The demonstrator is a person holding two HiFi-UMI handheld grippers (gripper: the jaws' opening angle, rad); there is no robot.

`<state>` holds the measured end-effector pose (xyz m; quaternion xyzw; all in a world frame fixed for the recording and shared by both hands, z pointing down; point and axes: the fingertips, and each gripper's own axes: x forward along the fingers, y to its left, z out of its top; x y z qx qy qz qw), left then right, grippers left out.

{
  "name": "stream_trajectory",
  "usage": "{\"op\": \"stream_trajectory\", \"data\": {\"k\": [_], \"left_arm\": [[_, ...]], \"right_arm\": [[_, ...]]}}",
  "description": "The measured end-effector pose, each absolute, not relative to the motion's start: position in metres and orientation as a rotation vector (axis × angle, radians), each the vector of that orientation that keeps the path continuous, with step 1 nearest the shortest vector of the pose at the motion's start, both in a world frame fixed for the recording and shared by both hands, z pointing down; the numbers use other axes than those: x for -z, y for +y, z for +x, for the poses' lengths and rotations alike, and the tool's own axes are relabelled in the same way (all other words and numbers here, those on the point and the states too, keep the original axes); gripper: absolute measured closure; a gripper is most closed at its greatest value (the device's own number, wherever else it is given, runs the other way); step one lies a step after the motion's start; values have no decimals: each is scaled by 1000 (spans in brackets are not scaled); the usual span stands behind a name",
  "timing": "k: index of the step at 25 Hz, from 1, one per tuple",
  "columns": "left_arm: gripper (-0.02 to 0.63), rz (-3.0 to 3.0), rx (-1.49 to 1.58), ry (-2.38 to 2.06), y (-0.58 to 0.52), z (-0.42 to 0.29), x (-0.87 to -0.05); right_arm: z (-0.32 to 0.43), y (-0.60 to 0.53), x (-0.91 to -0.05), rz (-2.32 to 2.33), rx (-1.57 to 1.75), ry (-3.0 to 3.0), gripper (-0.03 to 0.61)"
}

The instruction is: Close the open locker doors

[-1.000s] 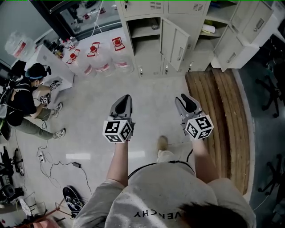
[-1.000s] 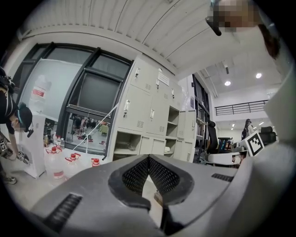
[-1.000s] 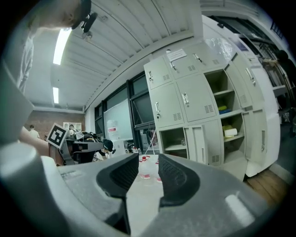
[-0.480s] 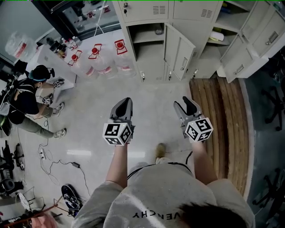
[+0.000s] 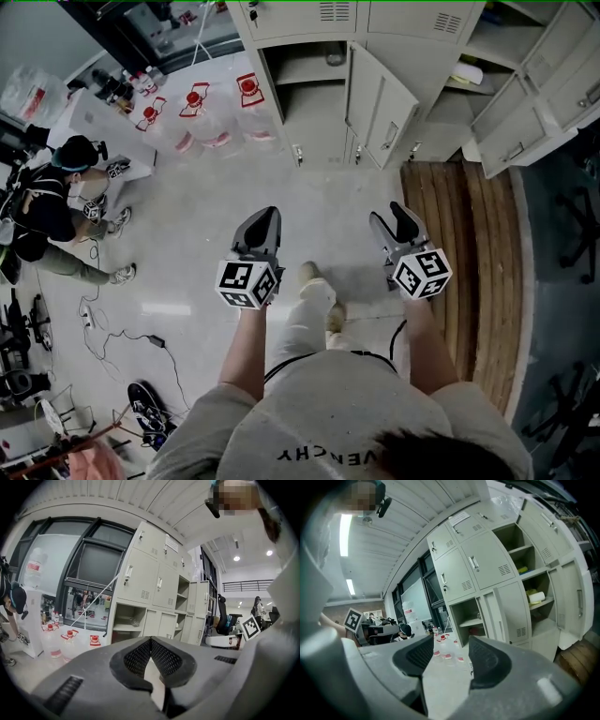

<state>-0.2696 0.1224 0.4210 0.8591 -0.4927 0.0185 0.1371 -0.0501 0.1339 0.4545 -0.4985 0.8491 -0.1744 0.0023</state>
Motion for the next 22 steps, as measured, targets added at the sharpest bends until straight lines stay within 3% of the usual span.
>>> {"op": "stream_trajectory", "data": {"k": [22], "left_arm": [[615, 2543, -55, -1240, 0, -201, -484]], "right_arm": [[20, -7, -504, -1797, 584, 2481, 356]]}}
